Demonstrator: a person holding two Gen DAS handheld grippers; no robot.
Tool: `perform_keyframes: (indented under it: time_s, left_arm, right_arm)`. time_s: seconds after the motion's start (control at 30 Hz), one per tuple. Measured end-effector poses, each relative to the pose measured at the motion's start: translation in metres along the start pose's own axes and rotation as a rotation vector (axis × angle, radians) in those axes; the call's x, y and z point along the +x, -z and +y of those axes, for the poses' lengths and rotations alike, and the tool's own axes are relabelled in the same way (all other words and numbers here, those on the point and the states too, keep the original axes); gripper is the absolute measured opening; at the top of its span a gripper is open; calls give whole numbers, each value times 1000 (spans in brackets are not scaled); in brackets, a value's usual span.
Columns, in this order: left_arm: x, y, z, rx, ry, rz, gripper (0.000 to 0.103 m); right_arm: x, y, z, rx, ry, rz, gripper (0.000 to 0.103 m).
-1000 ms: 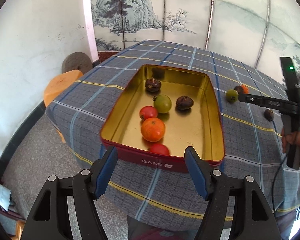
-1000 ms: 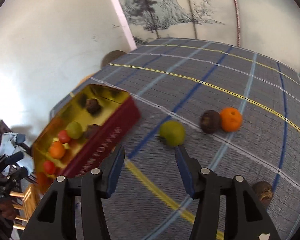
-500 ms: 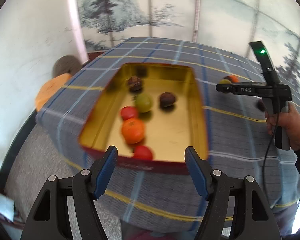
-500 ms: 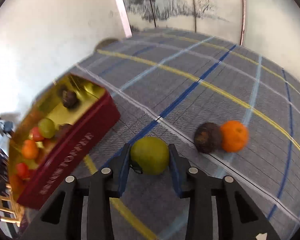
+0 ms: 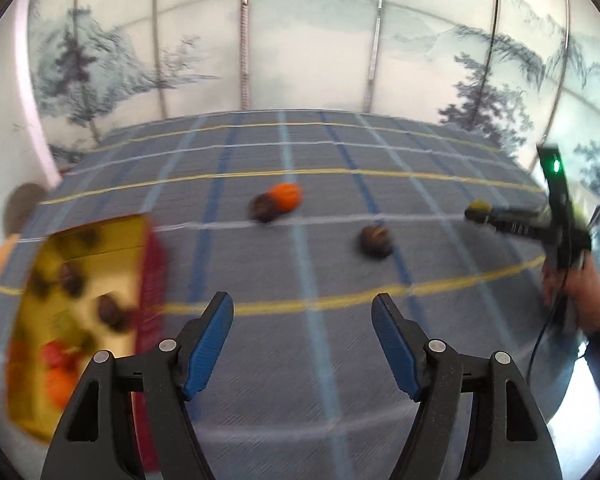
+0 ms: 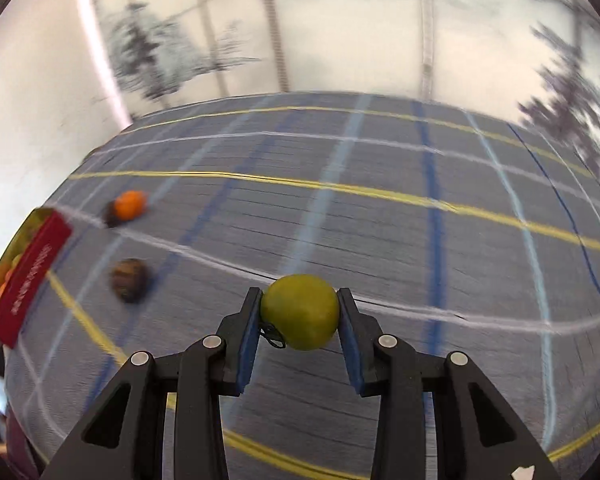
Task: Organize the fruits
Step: 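Grasp the green lime with the right gripper while the left gripper grasps a brown dried fruit, then carry the brown dried fruit in the left gripper into the tin and release it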
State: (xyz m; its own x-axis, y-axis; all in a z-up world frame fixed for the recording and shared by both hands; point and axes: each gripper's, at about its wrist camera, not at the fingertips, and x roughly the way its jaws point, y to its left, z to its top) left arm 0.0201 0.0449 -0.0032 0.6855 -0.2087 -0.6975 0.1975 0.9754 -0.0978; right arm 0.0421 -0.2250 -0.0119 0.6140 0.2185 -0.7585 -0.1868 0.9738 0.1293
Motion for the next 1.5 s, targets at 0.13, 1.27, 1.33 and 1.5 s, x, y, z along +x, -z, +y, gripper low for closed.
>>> perform_keyframes:
  time_s: [0.13, 1.27, 1.33, 1.5]
  left_arm:
    - [44, -25, -19, 1, 61, 17, 73]
    - [169, -23, -42, -2, 45, 95, 40]
    - [159, -24, -40, -9, 44, 92, 40]
    - [142, -24, -32, -33, 41, 83, 40]
  right_arm:
    - [7, 9, -27, 70, -24, 17, 35]
    - [13, 10, -27, 64, -121, 33, 38]
    - [13, 10, -27, 63, -120, 33, 38]
    - [13, 10, -26, 65, -121, 34, 38]
